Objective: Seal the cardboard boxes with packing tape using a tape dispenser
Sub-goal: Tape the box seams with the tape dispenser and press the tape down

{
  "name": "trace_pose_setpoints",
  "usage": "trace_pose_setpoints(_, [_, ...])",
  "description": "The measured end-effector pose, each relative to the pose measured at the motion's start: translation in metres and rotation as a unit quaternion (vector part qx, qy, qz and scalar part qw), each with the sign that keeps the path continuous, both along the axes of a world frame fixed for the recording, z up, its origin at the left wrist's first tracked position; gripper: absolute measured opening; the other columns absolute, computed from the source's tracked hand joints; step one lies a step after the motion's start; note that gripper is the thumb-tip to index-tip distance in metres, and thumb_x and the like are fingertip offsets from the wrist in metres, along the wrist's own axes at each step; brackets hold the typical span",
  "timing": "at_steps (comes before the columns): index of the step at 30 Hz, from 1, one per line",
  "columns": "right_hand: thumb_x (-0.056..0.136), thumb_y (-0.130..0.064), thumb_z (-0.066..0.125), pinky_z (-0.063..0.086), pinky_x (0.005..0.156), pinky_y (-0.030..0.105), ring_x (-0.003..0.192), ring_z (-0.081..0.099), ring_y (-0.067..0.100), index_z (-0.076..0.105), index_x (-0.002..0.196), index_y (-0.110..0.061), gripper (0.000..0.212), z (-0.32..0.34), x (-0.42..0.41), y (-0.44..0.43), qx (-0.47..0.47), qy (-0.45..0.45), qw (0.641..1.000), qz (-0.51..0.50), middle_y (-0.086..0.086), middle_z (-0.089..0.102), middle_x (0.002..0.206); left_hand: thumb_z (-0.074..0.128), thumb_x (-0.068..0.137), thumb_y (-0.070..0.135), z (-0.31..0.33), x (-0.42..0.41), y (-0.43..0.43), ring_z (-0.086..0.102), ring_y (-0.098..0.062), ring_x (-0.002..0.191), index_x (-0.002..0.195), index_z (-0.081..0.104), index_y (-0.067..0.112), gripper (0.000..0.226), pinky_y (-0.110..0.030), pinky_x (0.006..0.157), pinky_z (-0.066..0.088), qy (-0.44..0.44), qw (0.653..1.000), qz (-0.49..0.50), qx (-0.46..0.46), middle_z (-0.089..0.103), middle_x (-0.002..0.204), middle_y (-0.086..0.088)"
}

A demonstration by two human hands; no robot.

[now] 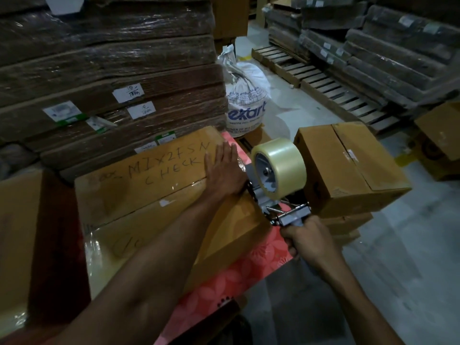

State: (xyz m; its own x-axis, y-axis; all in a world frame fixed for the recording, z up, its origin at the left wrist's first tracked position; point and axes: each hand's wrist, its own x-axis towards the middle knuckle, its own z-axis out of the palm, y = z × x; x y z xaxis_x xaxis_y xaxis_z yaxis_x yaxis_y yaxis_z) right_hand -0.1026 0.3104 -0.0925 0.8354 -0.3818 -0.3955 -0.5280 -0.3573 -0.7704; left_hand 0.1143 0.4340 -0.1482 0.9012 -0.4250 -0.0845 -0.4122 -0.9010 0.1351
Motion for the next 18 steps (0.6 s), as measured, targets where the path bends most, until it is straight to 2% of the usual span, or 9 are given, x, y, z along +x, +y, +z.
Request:
trace_pose_setpoints(4, [0.062, -0.036, 0.063, 0.058, 0.072, 0.046, 0.068, 0.061, 0.027, 0.057, 0.077, -0.026, 0.018, -0.002, -0.002, -0.004, 0.018, 0.014, 1.0, -0.016, 0.009, 0.064, 0.074, 0.029, 0.1, 0.058, -0.004, -0.001, -0.001, -0.011, -0.023, 0.154, 0.16, -0.006, 0.016, 0.081, -0.057, 0.121, -0.006, -0.02, 1.0, 0.01, -0.004, -0.011, 0.168, -0.005])
trace_pose_setpoints(7, [0.071, -0.031, 0.065, 0.058, 0.069, 0.043, 0.068, 0.063, 0.027, 0.059, 0.079, -0.024, 0.012, -0.001, -0.016, -0.007, -0.003, 0.012, 1.0, -0.014, 0.01, 0.066, 0.075, 0.026, 0.097, 0.063, -0.001, -0.001, -0.001, -0.011, -0.024, 0.154, 0.16, -0.006, 0.015, 0.085, -0.058, 0.121, -0.004, -0.013, 1.0, 0.008, -0.008, -0.011, 0.168, -0.006])
trace_pose_setpoints(9, [0.074, -0.026, 0.067, 0.054, 0.06, 0.038, 0.06, 0.062, 0.027, 0.06, 0.07, -0.021, 0.009, -0.001, -0.032, -0.007, -0.006, 0.011, 0.999, -0.034, 0.01, 0.065, 0.067, 0.023, 0.095, 0.07, 0.002, -0.001, -0.002, -0.011, -0.024, 0.154, 0.16, -0.005, 0.016, 0.089, -0.057, 0.121, -0.006, -0.002, 1.0, 0.012, -0.015, -0.011, 0.168, -0.006])
trace_pose_setpoints(11, [0.063, -0.031, 0.067, 0.047, 0.053, 0.039, 0.05, 0.059, 0.029, 0.062, 0.057, -0.012, 0.021, -0.007, -0.05, -0.007, -0.005, 0.006, 0.998, -0.062, 0.014, 0.063, 0.055, 0.023, 0.092, 0.074, 0.004, -0.002, -0.004, -0.011, -0.023, 0.154, 0.161, -0.002, 0.017, 0.093, -0.057, 0.121, -0.006, 0.009, 0.999, 0.019, -0.028, -0.011, 0.168, -0.006])
trace_pose_setpoints(13, [0.051, -0.038, 0.062, 0.045, 0.052, 0.043, 0.047, 0.057, 0.03, 0.065, 0.057, -0.01, 0.029, -0.013, -0.061, -0.004, 0.0, 0.003, 0.997, -0.076, 0.016, 0.061, 0.052, 0.024, 0.091, 0.076, 0.006, -0.003, -0.004, -0.009, -0.024, 0.155, 0.161, 0.0, 0.018, 0.095, -0.058, 0.121, -0.005, 0.013, 0.999, 0.025, -0.032, -0.009, 0.168, -0.006])
trace_pose_setpoints(16, [0.056, -0.026, 0.065, 0.043, 0.052, 0.04, 0.045, 0.055, 0.029, 0.065, 0.054, -0.013, 0.013, -0.012, -0.065, 0.0, 0.005, -0.013, 0.996, -0.091, 0.015, 0.06, 0.051, 0.024, 0.094, 0.071, 0.013, -0.014, -0.005, -0.002, -0.027, 0.155, 0.16, 0.01, 0.02, 0.085, -0.06, 0.119, -0.001, -0.031, 0.999, 0.02, -0.036, -0.003, 0.169, -0.007])
trace_pose_setpoints(18, [0.063, -0.016, 0.067, 0.043, 0.051, 0.04, 0.045, 0.055, 0.029, 0.064, 0.05, -0.014, 0.014, -0.009, -0.064, 0.001, -0.001, -0.017, 0.996, -0.088, 0.015, 0.06, 0.051, 0.031, 0.098, 0.061, 0.013, -0.034, -0.008, 0.004, -0.03, 0.154, 0.157, 0.026, 0.023, 0.07, -0.06, 0.118, 0.005, -0.074, 0.995, -0.047, -0.045, 0.008, 0.168, -0.008])
